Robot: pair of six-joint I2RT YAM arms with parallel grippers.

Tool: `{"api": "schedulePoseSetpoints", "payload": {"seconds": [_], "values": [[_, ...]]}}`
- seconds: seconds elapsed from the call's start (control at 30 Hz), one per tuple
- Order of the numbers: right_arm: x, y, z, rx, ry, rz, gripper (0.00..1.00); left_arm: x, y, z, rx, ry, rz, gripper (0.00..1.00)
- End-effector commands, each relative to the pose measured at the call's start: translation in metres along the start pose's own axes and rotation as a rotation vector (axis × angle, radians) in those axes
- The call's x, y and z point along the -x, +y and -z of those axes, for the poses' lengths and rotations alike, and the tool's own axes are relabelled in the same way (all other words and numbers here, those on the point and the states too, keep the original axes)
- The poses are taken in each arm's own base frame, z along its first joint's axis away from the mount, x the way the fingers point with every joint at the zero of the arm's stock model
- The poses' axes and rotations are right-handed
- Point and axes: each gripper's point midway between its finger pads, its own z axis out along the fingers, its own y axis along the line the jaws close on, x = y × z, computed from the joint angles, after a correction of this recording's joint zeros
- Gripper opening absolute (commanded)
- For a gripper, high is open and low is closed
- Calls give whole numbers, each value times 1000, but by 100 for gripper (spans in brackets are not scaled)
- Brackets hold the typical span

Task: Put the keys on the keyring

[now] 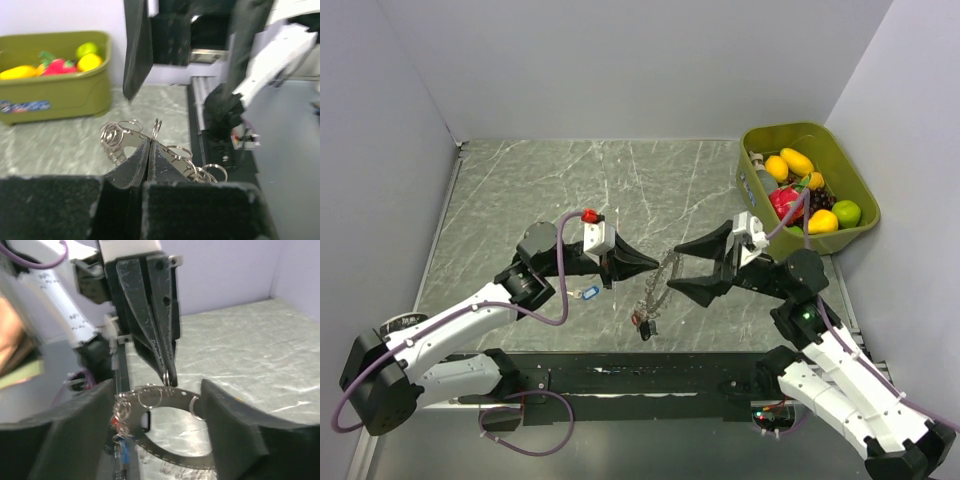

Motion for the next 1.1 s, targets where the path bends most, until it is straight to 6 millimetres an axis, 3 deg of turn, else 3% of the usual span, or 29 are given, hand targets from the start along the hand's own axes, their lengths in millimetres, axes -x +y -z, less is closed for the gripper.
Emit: {"api": "schedulePoseSetpoints", "payload": {"seconds": [0.0,0.3,0.63,0.83,1.07], "values": [[16,-7,7,-90,-72,62,92,10,18,11,126,-13,-113,1],[8,-11,6,-99,-42,53,100,13,20,28,214,-34,-171,1],[-21,-25,2,-127,37,-9,100,-3,67,52,365,11,-37,1],[-43,-37,1,-166,105,-71,100,7,104,95,508,-13,30,1],[-72,-63,-4,-262,188,-161,100,24,122,148,704,-38,88,1]]}}
